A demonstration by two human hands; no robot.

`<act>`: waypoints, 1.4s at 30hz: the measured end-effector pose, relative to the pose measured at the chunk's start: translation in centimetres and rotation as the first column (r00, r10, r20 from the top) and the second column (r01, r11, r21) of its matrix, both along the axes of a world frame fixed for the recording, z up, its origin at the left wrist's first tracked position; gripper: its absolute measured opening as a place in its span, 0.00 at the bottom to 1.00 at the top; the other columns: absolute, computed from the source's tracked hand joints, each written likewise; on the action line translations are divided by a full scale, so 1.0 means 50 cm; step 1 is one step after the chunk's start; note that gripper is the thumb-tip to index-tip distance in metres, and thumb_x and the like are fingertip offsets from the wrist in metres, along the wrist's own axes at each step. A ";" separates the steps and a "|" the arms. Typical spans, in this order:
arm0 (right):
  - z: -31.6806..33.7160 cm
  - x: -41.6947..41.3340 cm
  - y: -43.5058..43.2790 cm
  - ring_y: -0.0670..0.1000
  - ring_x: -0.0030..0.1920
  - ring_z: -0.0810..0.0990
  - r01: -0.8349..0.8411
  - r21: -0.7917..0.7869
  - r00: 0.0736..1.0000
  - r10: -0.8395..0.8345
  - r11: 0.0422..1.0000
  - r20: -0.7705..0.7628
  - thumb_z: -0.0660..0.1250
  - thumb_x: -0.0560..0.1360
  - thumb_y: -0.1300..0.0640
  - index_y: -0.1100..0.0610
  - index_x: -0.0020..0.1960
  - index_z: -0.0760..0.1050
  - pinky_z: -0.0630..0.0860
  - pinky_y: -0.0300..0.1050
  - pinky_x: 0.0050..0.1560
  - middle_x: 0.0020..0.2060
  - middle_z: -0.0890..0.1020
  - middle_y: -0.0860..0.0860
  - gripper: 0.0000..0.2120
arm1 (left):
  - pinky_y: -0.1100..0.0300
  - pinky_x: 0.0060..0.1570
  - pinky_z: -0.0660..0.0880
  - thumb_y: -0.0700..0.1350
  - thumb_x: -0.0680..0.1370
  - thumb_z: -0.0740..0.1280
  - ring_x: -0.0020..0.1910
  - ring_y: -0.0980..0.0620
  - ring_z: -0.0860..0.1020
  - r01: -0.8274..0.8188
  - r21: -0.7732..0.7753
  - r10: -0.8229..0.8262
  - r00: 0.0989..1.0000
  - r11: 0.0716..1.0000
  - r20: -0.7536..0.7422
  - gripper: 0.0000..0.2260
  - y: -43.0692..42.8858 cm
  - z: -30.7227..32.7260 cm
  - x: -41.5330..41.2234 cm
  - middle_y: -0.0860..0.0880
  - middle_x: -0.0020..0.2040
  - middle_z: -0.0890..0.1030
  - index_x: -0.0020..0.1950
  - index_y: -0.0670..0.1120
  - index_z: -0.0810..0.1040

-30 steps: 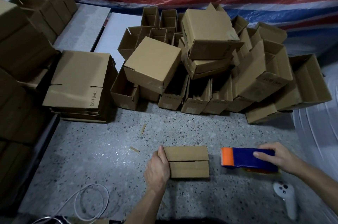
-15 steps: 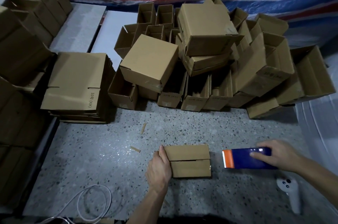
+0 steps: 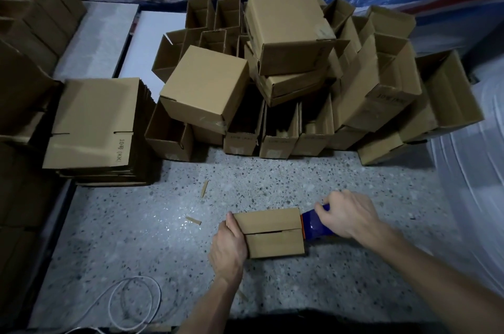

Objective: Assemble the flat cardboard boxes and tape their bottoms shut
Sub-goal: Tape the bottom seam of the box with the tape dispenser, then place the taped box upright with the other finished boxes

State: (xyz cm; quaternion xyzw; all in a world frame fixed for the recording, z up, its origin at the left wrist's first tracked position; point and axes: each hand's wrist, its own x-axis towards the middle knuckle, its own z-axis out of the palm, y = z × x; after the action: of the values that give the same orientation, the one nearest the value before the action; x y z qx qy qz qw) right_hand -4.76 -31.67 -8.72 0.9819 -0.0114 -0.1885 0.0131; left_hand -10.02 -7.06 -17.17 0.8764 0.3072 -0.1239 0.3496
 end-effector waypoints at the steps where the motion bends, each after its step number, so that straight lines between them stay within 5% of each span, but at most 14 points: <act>1: 0.000 0.001 0.005 0.44 0.25 0.73 0.003 -0.001 1.000 -0.003 1.000 0.024 0.53 0.79 0.41 0.52 0.30 0.70 0.68 0.43 0.31 0.24 0.74 0.46 0.24 | 0.51 0.45 0.73 0.69 0.78 0.37 0.48 0.41 0.81 0.003 0.000 -0.003 1.000 1.000 0.001 0.40 0.000 0.000 0.000 0.43 0.49 0.84 0.55 0.45 0.80; 11: 0.032 0.038 0.029 0.54 0.37 0.78 -0.032 0.051 0.999 0.032 0.998 -0.006 0.52 0.79 0.48 0.54 0.38 0.73 0.71 0.48 0.43 0.37 0.80 0.53 0.18 | 0.48 0.52 0.73 0.66 0.80 0.39 0.53 0.38 0.80 0.032 0.062 -0.030 0.999 0.998 -0.026 0.39 0.002 0.003 0.002 0.40 0.55 0.83 0.58 0.41 0.80; 17: 0.026 0.031 0.052 0.53 0.33 0.77 0.012 -0.007 1.000 -0.012 1.000 -0.011 0.54 0.78 0.53 0.56 0.36 0.76 0.70 0.47 0.40 0.32 0.78 0.51 0.17 | 0.48 0.51 0.72 0.65 0.81 0.40 0.53 0.38 0.80 0.025 0.058 -0.022 0.998 0.998 -0.051 0.37 -0.005 0.013 0.000 0.40 0.55 0.82 0.58 0.42 0.80; 22: 0.042 0.045 0.045 0.56 0.44 0.82 0.019 0.036 0.998 -0.016 0.999 -0.065 0.56 0.77 0.54 0.55 0.38 0.74 0.74 0.49 0.47 0.42 0.83 0.55 0.13 | 0.48 0.50 0.72 0.66 0.81 0.40 0.51 0.38 0.80 0.024 0.066 -0.021 0.999 0.998 -0.044 0.38 0.004 0.004 0.005 0.39 0.53 0.83 0.56 0.41 0.81; 26: 0.031 0.032 0.058 0.53 0.35 0.79 0.031 -0.001 0.999 -0.031 1.000 -0.036 0.57 0.75 0.56 0.56 0.34 0.75 0.73 0.47 0.41 0.32 0.79 0.51 0.14 | 0.48 0.49 0.72 0.66 0.81 0.39 0.50 0.38 0.80 0.044 0.085 -0.039 0.998 0.995 -0.057 0.38 -0.005 0.004 0.003 0.39 0.52 0.83 0.55 0.41 0.81; 33: -0.050 -0.032 0.053 0.50 0.33 0.76 0.126 0.016 0.987 -0.123 0.992 -0.105 0.54 0.80 0.56 0.54 0.36 0.73 0.70 0.44 0.38 0.33 0.78 0.48 0.16 | 0.50 0.47 0.72 0.69 0.75 0.33 0.48 0.39 0.80 0.058 0.061 -0.056 0.998 0.996 -0.031 0.44 0.003 -0.009 0.010 0.40 0.50 0.83 0.54 0.43 0.80; 37: -0.098 -0.102 0.034 0.47 0.27 0.77 0.202 -0.025 0.979 -0.201 0.979 0.041 0.48 0.85 0.41 0.51 0.41 0.77 0.68 0.41 0.29 0.28 0.78 0.46 0.26 | 0.49 0.49 0.73 0.69 0.76 0.34 0.48 0.40 0.80 0.057 0.063 -0.055 0.998 0.996 -0.028 0.43 0.002 0.003 0.003 0.42 0.50 0.83 0.53 0.43 0.80; 40: -0.132 -0.152 0.020 0.50 0.30 0.80 0.252 0.094 0.959 -0.262 0.963 0.109 0.64 0.80 0.41 0.55 0.48 0.78 0.77 0.46 0.42 0.31 0.82 0.50 0.17 | 0.49 0.48 0.73 0.70 0.74 0.33 0.49 0.39 0.81 0.047 0.069 -0.044 0.998 0.997 -0.044 0.44 0.008 -0.003 0.005 0.41 0.50 0.83 0.54 0.44 0.80; 42: -0.160 -0.193 0.009 0.51 0.41 0.83 0.239 0.067 0.968 -0.243 0.969 0.066 0.69 0.77 0.43 0.56 0.55 0.77 0.77 0.46 0.48 0.42 0.85 0.51 0.17 | 0.50 0.46 0.72 0.70 0.73 0.32 0.49 0.39 0.81 0.048 0.077 -0.044 0.998 0.996 -0.043 0.45 0.007 -0.003 0.005 0.41 0.49 0.84 0.53 0.44 0.81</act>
State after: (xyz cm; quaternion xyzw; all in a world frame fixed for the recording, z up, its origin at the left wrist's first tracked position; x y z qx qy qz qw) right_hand -14.41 -31.21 -16.73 0.9795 -0.1258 -0.1525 -0.0390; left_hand -9.78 -6.69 -17.33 0.8933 0.2988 -0.1382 0.3059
